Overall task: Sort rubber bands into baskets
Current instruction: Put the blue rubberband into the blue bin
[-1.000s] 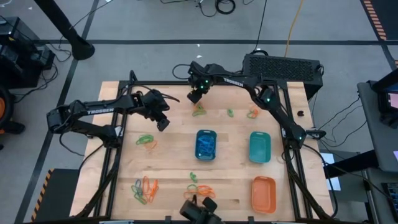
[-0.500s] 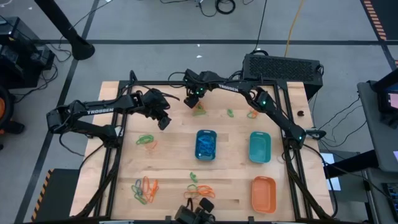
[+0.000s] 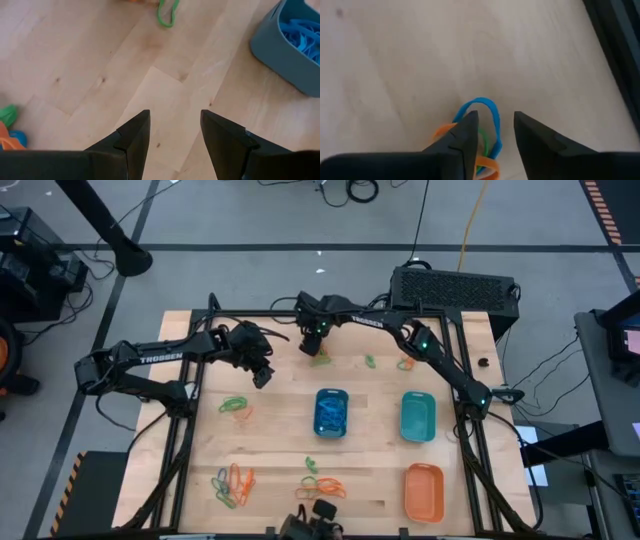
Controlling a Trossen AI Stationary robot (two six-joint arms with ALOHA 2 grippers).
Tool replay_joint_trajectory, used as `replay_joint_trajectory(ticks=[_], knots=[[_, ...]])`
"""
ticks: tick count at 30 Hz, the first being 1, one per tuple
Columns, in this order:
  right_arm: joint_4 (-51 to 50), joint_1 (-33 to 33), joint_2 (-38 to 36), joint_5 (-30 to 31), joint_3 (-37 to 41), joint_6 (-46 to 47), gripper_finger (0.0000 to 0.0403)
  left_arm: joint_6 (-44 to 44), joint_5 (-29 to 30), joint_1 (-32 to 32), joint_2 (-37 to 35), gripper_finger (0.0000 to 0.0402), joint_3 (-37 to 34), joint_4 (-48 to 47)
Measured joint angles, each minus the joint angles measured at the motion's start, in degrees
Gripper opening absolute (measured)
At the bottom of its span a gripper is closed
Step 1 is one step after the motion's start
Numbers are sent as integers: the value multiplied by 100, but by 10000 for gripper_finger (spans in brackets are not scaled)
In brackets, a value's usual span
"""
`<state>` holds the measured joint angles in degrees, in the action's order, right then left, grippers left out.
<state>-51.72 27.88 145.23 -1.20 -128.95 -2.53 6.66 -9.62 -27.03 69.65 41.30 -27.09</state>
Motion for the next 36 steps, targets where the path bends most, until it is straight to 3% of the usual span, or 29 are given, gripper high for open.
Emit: replay_joint_trajectory(ticks=[9, 16, 21, 29, 36], knots=[[449, -261, -23, 317, 0, -1385, 50, 16, -1, 4, 2, 182, 0, 2], [647, -302, -58, 276, -233, -1470, 5, 160, -3, 3, 2, 182, 0, -22], [-41, -312, -138, 74, -581, -1485, 1, 195, -29, 3, -12, 182, 0, -114], [-919, -43, -387, -2035, -565, -517, 0, 134, -171, -263, -728, 182, 2, 48], [-921, -16, -380, -1839, -560, 700, 0, 435, 211, -1461, -825, 182, 2, -566]])
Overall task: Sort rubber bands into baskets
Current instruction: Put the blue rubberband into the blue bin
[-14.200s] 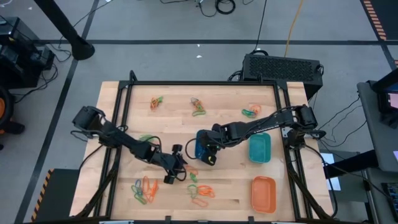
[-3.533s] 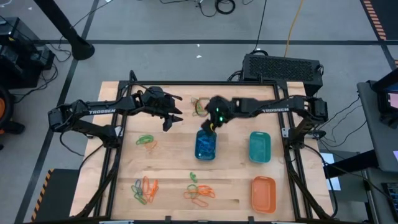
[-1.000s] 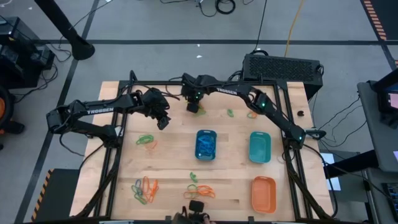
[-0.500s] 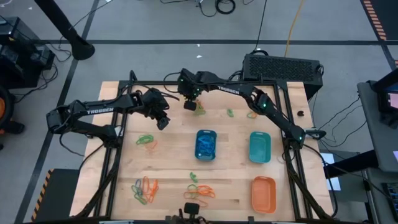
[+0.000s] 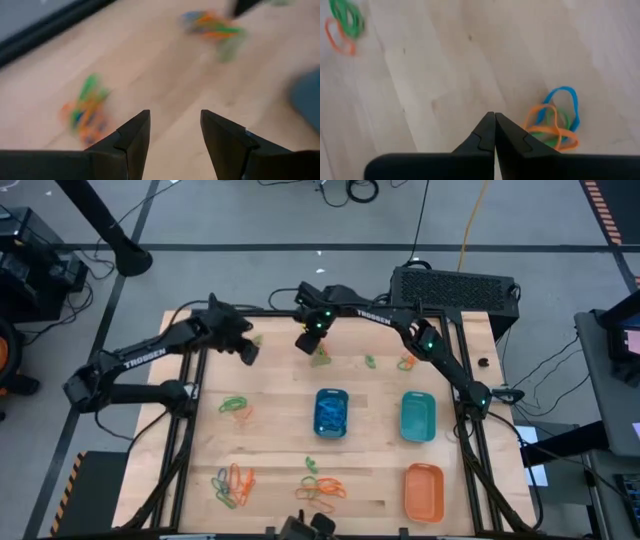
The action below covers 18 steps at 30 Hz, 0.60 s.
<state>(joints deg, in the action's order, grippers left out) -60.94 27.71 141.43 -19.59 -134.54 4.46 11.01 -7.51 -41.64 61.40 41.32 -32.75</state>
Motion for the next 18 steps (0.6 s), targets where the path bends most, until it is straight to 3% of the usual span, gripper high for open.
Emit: replay_joint_trajectory(ticks=[6, 12, 18], knots=[[463, -14, 2, 22, 0, 737, 9, 36, -572, -781, 714, 182, -4, -508], [427, -23, 7, 23, 0, 841, 26, -424, -1347, -711, 1405, 182, -9, -79], [401, -32, 9, 22, 0, 840, 32, -555, -702, -585, 1784, 182, -7, 419]])
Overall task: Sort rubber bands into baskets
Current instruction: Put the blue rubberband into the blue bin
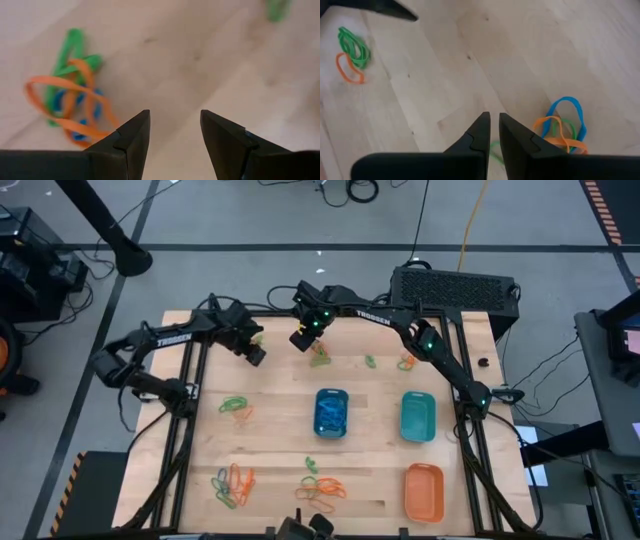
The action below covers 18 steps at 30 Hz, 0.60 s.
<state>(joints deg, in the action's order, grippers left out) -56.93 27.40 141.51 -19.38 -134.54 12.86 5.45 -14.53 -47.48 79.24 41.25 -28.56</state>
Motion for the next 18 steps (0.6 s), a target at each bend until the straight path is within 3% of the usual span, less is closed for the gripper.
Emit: replay_joint_trajectory(ticks=[4, 18], knots=[[-34, -2, 0, 2, 0, -5, 32, -32, 438, -101, 278, 182, 0, 25], [-46, -13, 0, 0, 0, -240, 32, -175, 574, -269, 597, 182, 0, 265]])
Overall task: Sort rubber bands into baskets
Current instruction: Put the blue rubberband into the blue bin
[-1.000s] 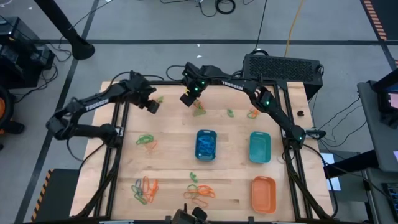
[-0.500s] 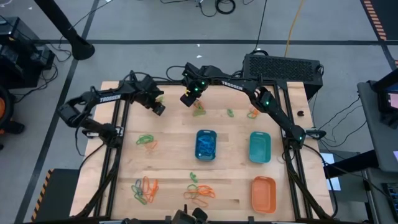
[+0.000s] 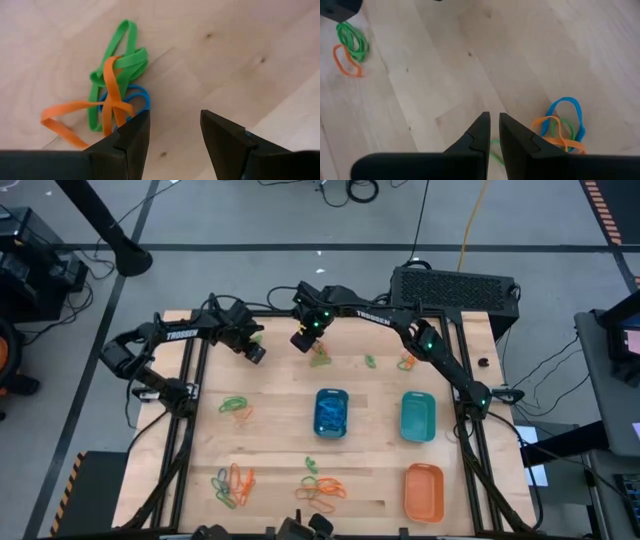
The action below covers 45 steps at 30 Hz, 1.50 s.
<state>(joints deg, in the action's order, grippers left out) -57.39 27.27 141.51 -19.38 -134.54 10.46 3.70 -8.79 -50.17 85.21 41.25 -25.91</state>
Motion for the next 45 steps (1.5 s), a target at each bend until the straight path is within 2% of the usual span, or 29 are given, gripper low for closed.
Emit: replay_joint_trajectory(ticks=[6, 18, 27, 37, 41, 45], knots=[[-77, 0, 0, 0, 0, -127, 32, 3, 481, -36, 0, 182, 0, -93], [-116, 0, 2, 0, 0, -219, 32, 35, 374, -227, 0, 182, 2, -128], [-116, 0, 2, 0, 0, -260, 32, -2, 233, -88, 26, 182, 4, 325], [-365, 0, 2, -2, 0, -260, 32, -3, 435, -80, 579, 180, 35, 284], [-550, 0, 2, -2, 0, -262, 32, 24, 452, -82, 561, 142, 29, 279], [-581, 0, 2, -2, 0, -273, 32, -6, 524, -84, 452, 59, 17, 301]])
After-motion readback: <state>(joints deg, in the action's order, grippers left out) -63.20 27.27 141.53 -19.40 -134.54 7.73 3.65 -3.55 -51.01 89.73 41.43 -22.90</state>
